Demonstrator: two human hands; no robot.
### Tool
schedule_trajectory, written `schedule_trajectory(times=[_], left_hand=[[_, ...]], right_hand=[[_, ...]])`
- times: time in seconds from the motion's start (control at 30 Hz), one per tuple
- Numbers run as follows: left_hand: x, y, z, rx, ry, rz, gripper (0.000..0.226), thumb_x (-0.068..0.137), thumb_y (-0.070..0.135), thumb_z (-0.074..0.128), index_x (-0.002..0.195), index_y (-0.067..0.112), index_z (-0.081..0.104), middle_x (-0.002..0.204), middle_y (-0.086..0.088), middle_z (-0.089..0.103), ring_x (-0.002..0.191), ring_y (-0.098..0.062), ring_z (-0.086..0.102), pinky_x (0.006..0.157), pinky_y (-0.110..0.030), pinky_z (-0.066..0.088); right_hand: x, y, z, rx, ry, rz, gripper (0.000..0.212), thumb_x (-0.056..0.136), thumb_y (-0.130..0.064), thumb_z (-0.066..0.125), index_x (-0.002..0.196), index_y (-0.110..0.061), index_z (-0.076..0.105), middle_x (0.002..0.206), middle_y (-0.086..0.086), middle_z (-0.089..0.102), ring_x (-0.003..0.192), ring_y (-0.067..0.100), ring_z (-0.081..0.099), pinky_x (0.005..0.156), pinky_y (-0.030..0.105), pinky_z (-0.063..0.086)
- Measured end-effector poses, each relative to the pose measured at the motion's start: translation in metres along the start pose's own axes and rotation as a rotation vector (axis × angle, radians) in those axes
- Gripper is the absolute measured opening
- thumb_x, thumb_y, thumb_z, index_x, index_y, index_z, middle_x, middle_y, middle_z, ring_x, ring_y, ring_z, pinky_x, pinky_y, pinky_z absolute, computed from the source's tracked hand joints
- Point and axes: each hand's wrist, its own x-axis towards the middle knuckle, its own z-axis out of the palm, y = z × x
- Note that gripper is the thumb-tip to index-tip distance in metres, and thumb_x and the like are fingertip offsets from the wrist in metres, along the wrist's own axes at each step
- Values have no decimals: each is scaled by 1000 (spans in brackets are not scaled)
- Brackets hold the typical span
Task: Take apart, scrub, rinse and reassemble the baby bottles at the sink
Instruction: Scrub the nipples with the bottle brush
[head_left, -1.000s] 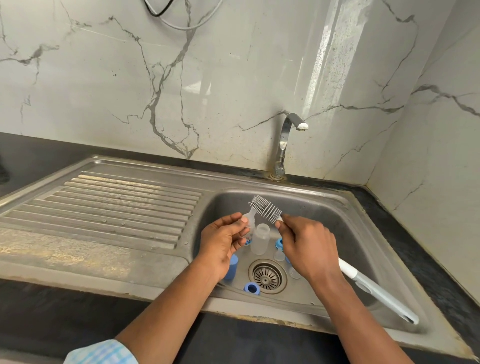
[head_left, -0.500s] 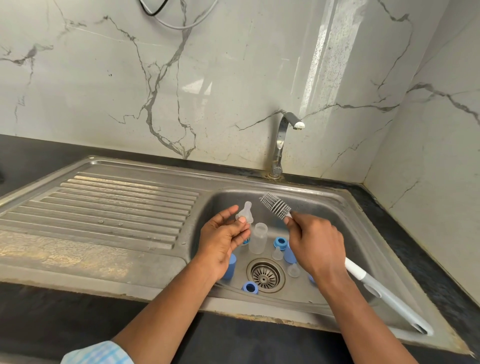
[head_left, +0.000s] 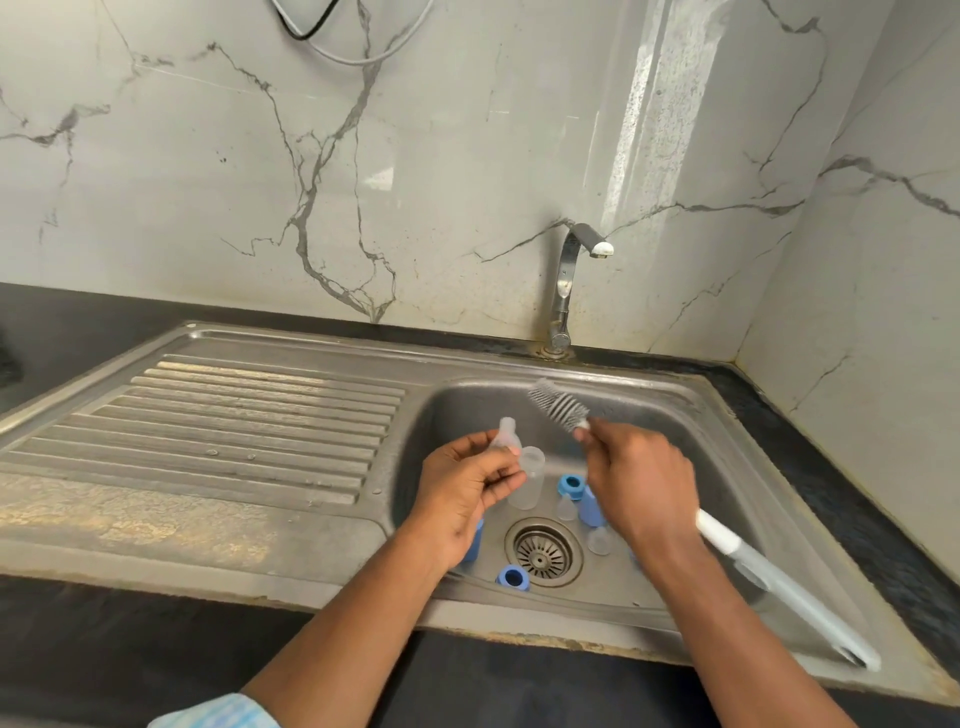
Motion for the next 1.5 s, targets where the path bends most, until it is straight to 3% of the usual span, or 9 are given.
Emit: schedule_trajectory(times=[0.27,0.43,0.67,0.87,0.97,1.13,1.2,1.33,1.5], left_hand=[[2,-2,-3,58,-39,8,12,88,2,68,99,3,72,89,-16,73,76,-17,68,75,-30,61],[2,-4,1,70,-47,-9,11,90,2,66,99,5,71,80,-14,68,72,-17,65,71,-31,61],[21,9,-8,90,60,61,12,91,1,65,95,12,62,92,-14,74,81,-21,73,75,-32,61],[53,10,-14,596,-52,166,10,91,11,69,95,19,65,98,-5,73,89,-19,70,78,-35,58],[74,0,-15,855,-110,278,14,83,8,77,91,19,74,91,2,73,78,-7,63,70,-24,50],[107,-31,1,1217,-255,197,15,85,11,76,100,11,75,84,3,68,70,-6,60,65,-17,51],[118,-48,12,1385,-351,183,20,85,11,74,105,11,74,92,1,70,77,-8,64,66,-13,49],[137,-80,35,1657,-435,166,24,81,15,71,103,23,73,108,0,69,100,-19,65,87,-32,54],[144,-119,66,1811,-654,150,22,81,21,73,102,28,69,111,4,64,101,-18,62,74,-26,44]], right_hand=[[-6,-9,3,64,-88,-218,21,98,-36,55,88,-23,69,68,-6,64,62,23,61,54,31,46],[3,-2,-2,-39,-32,-11,26,100,-35,52,88,-17,67,67,-2,58,60,26,53,55,32,39],[14,14,-2,-48,-114,58,26,101,-37,49,95,-20,68,68,-5,54,61,21,49,57,30,36],[34,23,18,-129,-277,44,27,103,-39,44,104,-26,68,79,-3,60,67,20,50,62,30,39],[44,38,24,-136,-281,109,28,103,-38,45,107,-25,69,87,2,67,75,26,60,66,33,44],[53,62,35,-145,-290,199,29,101,-38,47,105,-23,71,88,5,69,79,29,64,68,35,49],[54,66,40,-127,-298,224,29,100,-39,48,103,-22,71,90,5,69,80,29,64,67,34,46],[56,71,43,-69,-291,282,26,99,-37,51,102,-23,72,92,5,69,76,27,58,65,31,39],[56,86,44,-32,-275,348,26,99,-37,53,103,-20,73,88,4,67,73,24,55,64,31,39]])
